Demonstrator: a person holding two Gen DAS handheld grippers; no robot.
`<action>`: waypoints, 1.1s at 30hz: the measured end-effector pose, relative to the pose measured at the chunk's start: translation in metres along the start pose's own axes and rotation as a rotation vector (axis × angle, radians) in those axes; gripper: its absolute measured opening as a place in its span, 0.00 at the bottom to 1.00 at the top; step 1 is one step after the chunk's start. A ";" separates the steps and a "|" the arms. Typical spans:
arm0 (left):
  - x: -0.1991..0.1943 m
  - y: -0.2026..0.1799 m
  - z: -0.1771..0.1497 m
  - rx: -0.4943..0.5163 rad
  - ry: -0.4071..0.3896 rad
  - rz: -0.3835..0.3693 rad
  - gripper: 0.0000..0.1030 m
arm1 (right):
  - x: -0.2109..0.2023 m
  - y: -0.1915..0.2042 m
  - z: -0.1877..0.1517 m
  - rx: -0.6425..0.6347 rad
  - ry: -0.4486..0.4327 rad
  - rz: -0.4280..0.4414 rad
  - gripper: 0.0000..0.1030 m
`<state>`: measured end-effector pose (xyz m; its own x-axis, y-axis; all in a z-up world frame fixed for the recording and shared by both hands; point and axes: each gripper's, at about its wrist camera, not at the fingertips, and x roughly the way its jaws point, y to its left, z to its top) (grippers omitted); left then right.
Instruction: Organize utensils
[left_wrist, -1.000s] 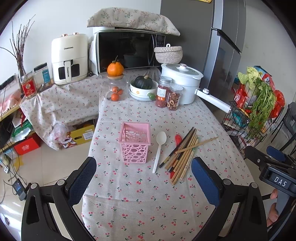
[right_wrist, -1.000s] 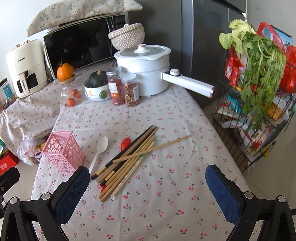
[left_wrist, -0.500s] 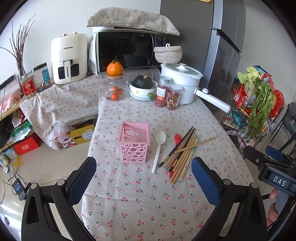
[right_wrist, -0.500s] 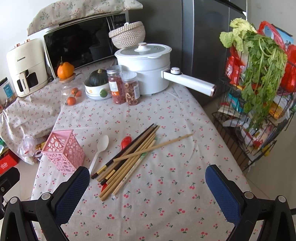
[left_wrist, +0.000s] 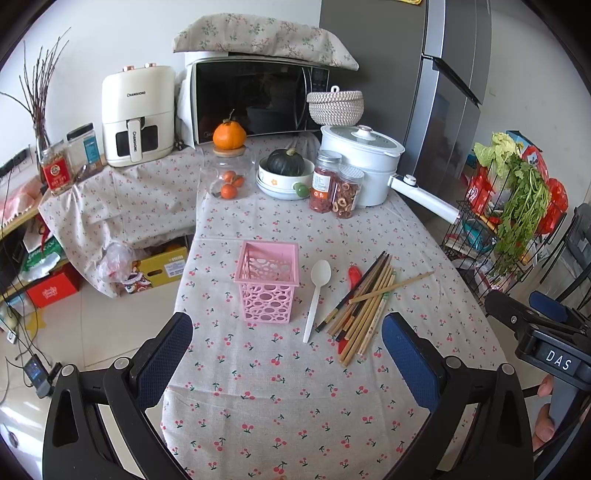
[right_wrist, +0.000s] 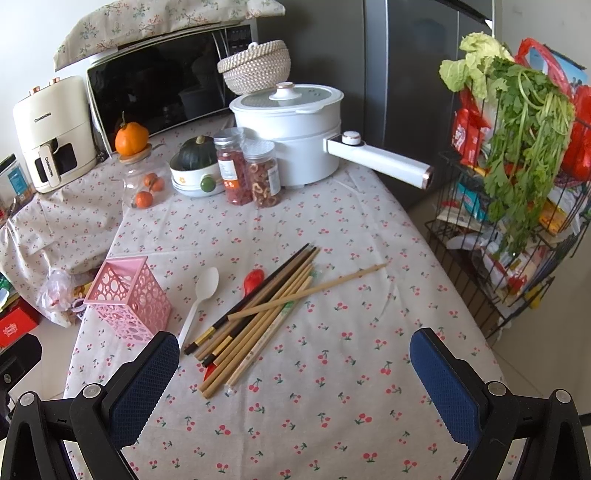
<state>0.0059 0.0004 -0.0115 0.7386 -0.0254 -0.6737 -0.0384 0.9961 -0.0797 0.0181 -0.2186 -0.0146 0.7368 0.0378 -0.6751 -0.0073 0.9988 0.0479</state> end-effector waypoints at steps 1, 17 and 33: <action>0.000 0.000 0.000 -0.001 0.000 0.000 1.00 | 0.000 0.000 0.001 0.000 0.000 0.000 1.00; -0.001 0.000 0.001 -0.006 0.000 -0.003 1.00 | 0.000 0.002 0.000 -0.002 0.007 0.001 1.00; -0.001 -0.009 0.004 -0.003 -0.056 0.025 1.00 | 0.006 -0.013 0.010 0.014 0.016 -0.020 1.00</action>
<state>0.0084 -0.0077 -0.0068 0.7736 0.0044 -0.6336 -0.0590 0.9961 -0.0651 0.0293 -0.2316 -0.0116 0.7255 0.0184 -0.6879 0.0169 0.9989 0.0446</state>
